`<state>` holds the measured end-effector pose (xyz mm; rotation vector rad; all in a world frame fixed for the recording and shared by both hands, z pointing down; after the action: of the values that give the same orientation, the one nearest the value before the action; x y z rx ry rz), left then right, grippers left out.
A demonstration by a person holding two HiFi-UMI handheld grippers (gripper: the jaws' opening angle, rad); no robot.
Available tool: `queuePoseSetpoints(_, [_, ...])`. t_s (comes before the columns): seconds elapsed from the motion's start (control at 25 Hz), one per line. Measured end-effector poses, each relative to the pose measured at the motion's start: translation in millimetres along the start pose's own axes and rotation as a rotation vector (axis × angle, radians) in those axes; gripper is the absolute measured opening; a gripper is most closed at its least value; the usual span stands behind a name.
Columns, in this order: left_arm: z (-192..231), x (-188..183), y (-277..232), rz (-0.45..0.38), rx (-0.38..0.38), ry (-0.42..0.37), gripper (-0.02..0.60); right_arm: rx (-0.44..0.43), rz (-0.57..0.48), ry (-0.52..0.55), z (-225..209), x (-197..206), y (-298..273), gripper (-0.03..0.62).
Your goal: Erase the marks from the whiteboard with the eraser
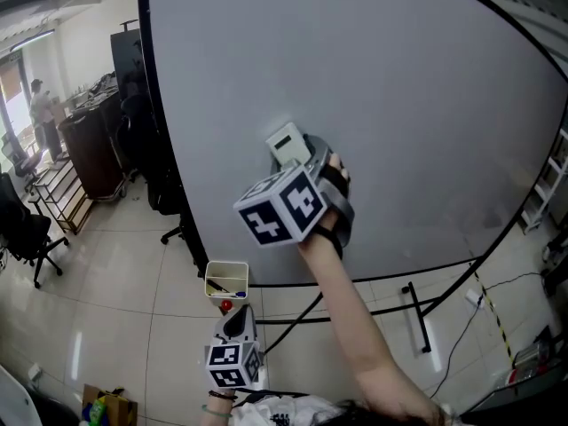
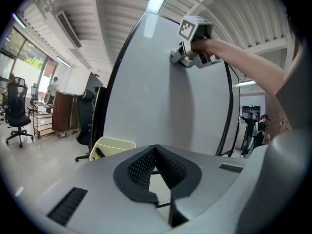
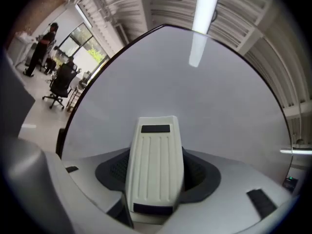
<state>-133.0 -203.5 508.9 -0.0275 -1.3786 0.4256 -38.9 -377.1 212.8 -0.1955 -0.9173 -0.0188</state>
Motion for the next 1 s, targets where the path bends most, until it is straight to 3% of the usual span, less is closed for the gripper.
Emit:
queuePoseSetpoints(0.16, [4.5,-4.6,5.8,-0.007,-0.012,0.010,-0.003,-0.137,0.169,0.009,55.7,78.1,-13.3,0.279])
queuePoseSetpoints(0.28, [12.8,-2.2,6.7,-0.008,-0.031,0.026,-0.003,-0.208,0.152,-0.048,48.6,61.7,-12.4,0.278])
queuePoseSetpoints(0.4, [15.1,4.2,4.3,-0.010,-0.028,0.033,-0.003,-0.216,0.110,-0.055,21.4,12.2,-6.2,0.276])
queuePoseSetpoints(0.52, [11.1,6.7,4.0,-0.004,-0.015,0.028,-0.003,-0.157,0.051,-0.027,3.6,-22.4,0.7,0.276])
queuePoseSetpoints(0.6, [10.1,8.3,4.3,0.002,-0.009,0.028,-0.003,-0.068,0.032,0.030,7.1,-15.1,-1.2,0.278])
queuePoseSetpoints(0.68, [8.9,7.7,7.3,0.008,0.000,0.032,-0.003,-0.025,0.076,0.103,27.3,17.0,-8.8,0.278])
queuePoseSetpoints(0.84, [18.5,8.7,17.0,0.006,-0.018,0.034,-0.003,-0.151,0.181,0.082,69.8,75.0,-17.5,0.278])
queuePoseSetpoints(0.92, [26.4,9.7,20.7,0.000,-0.038,0.040,-0.003,-0.188,0.155,0.026,64.2,65.5,-14.4,0.278])
queuePoseSetpoints(1.0, [32.1,12.5,23.2,-0.004,-0.054,0.044,-0.003,-0.138,0.065,-0.026,32.9,28.4,-5.6,0.278])
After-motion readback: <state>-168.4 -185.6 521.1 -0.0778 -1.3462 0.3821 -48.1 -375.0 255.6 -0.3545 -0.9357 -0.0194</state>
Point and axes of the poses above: the fingertips, and each gripper's own axes: y backward along the fingers, z to its left, x out of its underside, the point moved 2 cm from there along y, backward along the fingers, and after that the axes turned 1 degree about z, right-handed, at the moved point
